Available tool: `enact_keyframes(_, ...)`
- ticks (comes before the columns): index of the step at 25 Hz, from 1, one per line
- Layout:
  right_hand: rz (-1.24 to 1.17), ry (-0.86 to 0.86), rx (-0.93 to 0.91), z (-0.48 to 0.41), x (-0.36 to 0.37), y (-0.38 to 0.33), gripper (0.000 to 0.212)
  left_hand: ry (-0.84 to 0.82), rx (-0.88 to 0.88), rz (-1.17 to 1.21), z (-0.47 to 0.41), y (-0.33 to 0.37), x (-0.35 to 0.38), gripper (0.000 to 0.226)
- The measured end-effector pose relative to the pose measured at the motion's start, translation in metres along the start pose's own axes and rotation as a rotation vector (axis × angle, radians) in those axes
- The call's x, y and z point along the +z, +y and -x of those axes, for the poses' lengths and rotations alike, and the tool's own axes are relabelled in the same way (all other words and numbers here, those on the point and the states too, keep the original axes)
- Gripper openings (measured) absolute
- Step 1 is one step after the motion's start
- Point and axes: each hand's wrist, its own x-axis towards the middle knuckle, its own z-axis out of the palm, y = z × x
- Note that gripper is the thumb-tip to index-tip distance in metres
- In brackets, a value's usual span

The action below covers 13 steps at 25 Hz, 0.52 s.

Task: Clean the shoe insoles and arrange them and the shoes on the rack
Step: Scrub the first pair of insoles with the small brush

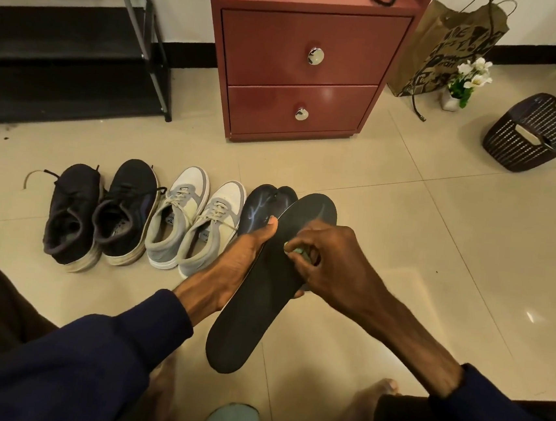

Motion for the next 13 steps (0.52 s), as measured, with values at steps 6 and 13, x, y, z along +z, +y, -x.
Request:
enact_keyframes(6,0.069,0.240,0.204,-0.014,-0.018,0.027,0.014,-0.074,-0.065,-0.064,0.004,0.000,0.006,0.079)
enact_keyframes(13,0.056,0.189,0.145,-0.015,-0.019,0.028,0.013,-0.099,-0.053,-0.045,0.003,-0.001,0.001,0.078)
